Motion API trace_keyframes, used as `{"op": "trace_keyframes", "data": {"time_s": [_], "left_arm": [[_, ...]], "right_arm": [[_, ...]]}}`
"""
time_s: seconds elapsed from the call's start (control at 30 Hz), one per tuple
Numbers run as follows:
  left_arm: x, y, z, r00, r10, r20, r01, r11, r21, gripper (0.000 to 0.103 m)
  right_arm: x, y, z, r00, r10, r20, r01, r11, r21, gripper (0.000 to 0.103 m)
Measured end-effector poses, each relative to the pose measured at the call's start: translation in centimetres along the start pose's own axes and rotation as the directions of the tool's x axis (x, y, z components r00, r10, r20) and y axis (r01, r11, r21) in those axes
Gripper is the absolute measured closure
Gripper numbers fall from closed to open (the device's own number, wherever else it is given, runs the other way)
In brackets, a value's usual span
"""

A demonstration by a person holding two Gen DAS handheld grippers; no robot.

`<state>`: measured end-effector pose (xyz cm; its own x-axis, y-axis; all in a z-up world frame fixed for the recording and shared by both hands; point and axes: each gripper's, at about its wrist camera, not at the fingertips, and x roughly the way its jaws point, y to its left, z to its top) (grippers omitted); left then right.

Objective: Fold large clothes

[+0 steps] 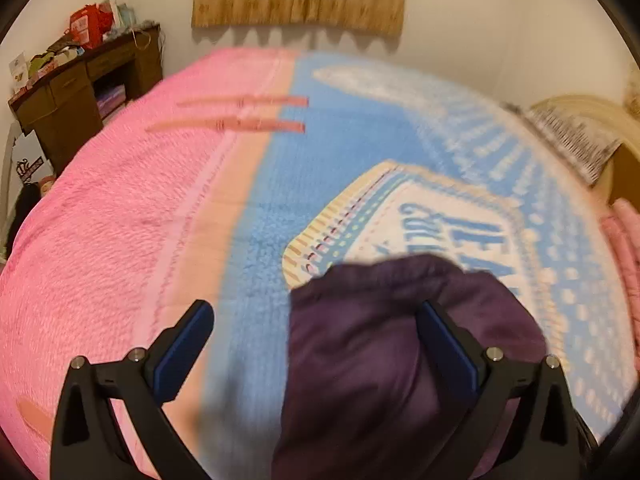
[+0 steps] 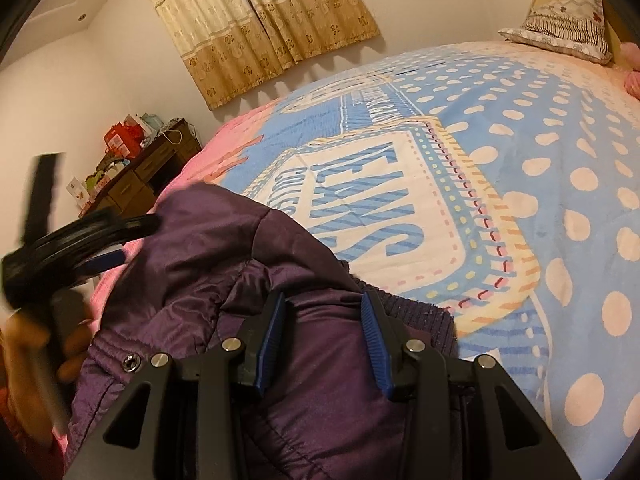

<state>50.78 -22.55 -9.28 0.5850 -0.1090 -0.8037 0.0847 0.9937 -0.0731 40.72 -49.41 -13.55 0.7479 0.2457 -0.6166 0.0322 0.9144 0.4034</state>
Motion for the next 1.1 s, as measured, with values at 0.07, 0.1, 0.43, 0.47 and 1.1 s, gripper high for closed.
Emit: {"op": "trace_keyframes", "data": {"time_s": [0.07, 0.1, 0.43, 0.47, 1.1], "left_arm": [[1.9, -0.6, 0.2, 0.998, 0.023, -0.061, -0.022, 1.0, 0.015, 0.0], [3.0, -0.9, 0.2, 0.996, 0.037, -0.086, -0.035, 0.999, 0.023, 0.0], [-1.3, 1.2, -0.7, 1.0, 0.009, 0.027, -0.011, 0.996, 0.083, 0.0], [-2.6, 2.0, -1.1, 0.999, -0.024, 0.041, 0.02, 0.996, 0.084, 0.0], [-2.5, 6.5, -9.1, 0.766, -0.639, -0.075, 0.629, 0.768, -0.122, 0.0]], "right_arm": [[0.0, -0.3, -0.1, 1.0, 0.013, 0.004, -0.013, 1.0, 0.017, 0.062], [0.0, -0.4, -0.1, 1.0, 0.016, 0.006, -0.016, 1.0, 0.023, 0.062], [-1.6, -1.2, -0.2, 0.996, 0.071, 0.044, -0.074, 0.995, 0.068, 0.061], [-2.5, -2.1, -0.2, 0.993, 0.103, 0.058, -0.109, 0.987, 0.115, 0.061], [-4.9, -7.0, -3.8, 0.901, 0.426, -0.089, -0.363, 0.849, 0.383, 0.005]]}}
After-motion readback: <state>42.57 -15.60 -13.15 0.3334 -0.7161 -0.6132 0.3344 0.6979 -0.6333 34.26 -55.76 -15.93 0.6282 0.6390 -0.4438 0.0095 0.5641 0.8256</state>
